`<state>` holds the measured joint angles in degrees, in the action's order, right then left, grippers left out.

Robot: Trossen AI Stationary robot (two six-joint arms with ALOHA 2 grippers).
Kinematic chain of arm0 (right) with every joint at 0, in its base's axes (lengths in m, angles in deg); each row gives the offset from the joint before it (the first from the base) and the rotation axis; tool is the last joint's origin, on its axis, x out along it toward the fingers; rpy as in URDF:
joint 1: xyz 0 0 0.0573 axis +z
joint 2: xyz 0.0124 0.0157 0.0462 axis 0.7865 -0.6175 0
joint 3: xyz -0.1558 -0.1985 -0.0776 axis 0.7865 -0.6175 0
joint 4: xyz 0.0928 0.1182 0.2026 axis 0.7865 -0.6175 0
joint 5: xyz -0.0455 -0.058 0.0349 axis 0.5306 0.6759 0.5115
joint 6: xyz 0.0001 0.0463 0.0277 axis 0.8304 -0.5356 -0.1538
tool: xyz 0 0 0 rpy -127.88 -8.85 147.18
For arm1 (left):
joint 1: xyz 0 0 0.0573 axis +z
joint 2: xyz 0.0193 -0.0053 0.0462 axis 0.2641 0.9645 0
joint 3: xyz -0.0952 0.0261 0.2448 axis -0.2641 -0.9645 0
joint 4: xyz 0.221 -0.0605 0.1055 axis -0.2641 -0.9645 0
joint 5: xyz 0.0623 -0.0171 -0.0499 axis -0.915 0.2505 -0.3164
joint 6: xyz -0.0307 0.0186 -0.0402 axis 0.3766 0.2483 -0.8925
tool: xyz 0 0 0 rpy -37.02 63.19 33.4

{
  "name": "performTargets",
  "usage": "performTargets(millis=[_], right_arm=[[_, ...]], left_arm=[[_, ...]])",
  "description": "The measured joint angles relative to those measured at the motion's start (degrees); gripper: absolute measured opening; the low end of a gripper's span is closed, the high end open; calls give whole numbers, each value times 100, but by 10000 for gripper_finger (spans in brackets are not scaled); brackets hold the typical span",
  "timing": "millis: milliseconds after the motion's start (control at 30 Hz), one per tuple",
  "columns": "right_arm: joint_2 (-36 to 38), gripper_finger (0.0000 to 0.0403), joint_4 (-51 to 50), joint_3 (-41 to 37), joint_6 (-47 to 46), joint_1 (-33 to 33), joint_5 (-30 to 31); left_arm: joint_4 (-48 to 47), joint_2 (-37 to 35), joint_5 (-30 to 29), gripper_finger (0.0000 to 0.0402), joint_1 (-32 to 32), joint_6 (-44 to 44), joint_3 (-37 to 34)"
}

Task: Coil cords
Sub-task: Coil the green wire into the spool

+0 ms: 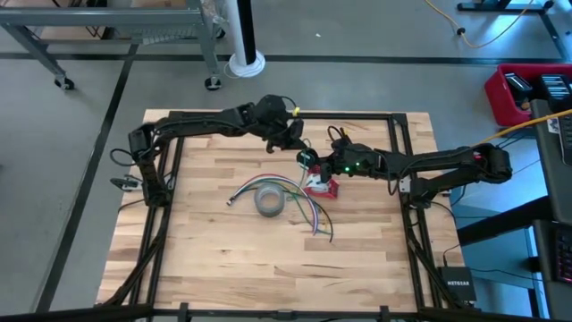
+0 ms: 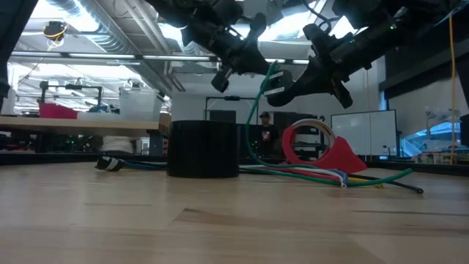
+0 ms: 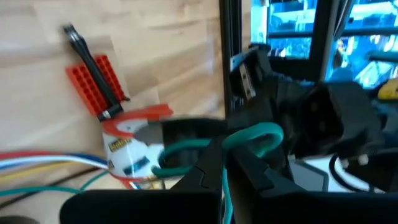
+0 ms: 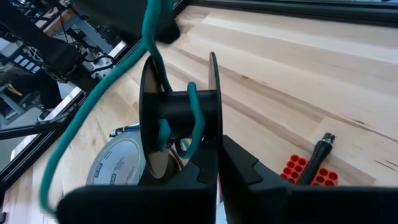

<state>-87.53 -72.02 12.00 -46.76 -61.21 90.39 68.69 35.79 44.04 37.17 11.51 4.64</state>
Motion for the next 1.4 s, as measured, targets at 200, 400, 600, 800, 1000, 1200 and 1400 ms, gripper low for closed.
performTargets(millis=[200,400,600,800,1000,1200,1400], right_arm=[[0,3,11,-2,0,0,-17],[-2,3,16,-2,0,2,17],[-2,3,48,-2,-20,-7,83],[-2,3,42,-2,-19,-7,272],[-2,3,85,-2,-15,-9,476],[-2,3,285,-2,-15,-7,476],[-2,3,566,-2,-155,-4,303]], left_arm=[[13,0,-6,0,-181,-63,0],[106,0,-7,0,-231,-76,0],[647,-11,74,0,-154,-187,0],[714,-12,207,0,-221,-176,0],[677,-13,238,0,-496,153,0],[189,-20,-97,0,-799,611,2],[-445,-20,-550,0,-1036,1215,2]])
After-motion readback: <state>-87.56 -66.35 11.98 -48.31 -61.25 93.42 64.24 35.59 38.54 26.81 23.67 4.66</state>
